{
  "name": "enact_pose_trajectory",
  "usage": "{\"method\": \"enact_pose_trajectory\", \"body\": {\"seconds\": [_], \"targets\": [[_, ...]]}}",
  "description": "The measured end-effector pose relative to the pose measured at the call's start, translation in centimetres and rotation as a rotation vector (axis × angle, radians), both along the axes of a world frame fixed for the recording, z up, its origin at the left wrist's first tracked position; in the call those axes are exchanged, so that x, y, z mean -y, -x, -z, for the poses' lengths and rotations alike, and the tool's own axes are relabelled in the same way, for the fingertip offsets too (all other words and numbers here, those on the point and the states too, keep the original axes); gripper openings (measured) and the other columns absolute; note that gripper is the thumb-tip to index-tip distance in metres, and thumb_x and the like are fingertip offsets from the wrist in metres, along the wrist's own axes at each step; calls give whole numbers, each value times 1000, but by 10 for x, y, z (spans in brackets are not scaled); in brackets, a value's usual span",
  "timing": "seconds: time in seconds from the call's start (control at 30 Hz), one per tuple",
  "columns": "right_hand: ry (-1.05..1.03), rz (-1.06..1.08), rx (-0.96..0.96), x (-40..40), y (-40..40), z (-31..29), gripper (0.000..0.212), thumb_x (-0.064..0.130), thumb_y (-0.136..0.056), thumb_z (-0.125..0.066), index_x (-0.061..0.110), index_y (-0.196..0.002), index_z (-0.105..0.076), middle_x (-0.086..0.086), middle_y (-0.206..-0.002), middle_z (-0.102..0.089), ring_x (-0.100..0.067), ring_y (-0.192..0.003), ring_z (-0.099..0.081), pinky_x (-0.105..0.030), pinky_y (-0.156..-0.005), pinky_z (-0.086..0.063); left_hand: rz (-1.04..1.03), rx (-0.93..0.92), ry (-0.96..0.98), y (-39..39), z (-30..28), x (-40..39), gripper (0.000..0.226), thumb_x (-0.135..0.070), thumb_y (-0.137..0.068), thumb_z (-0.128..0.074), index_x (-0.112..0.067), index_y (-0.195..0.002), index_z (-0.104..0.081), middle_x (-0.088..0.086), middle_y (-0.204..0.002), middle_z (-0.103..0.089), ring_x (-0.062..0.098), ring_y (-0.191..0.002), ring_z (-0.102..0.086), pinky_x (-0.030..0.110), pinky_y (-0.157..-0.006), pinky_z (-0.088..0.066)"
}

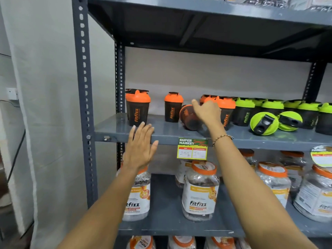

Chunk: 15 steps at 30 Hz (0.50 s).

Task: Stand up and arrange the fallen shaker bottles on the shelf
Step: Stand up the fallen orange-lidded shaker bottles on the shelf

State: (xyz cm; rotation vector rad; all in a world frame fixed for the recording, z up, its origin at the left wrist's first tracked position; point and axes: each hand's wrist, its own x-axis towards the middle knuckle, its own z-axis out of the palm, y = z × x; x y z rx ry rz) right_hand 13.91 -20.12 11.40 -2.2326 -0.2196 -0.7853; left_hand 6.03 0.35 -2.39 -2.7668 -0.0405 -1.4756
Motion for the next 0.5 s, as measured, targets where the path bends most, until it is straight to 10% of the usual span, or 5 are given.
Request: {"method": "enact_pose_trajectory", "body": {"seconds": [0.27, 0.5], "targets": [[53, -157, -516, -12, -22, -6, 92, 67, -69, -62, 10, -138, -39, -16, -143, -45, -36, -126, -47, -44, -103, -43, -73, 62, -5, -9, 5, 5, 47, -38, -92, -36, -6, -115, -60, 12, -115, -63, 32, -106, -59, 42, -103, -27], [-528, -493, -687, 5, -26, 5, 60, 40, -69, -76, 16, -117, -50, -9, -106, -56, -24, -91, -59, -33, -53, -59, -59, 138, 7, -15, 10, 5, 43, -39, -93, -36, -7, -113, -57, 12, -112, -61, 30, -104, -55, 42, -103, -28]]}}
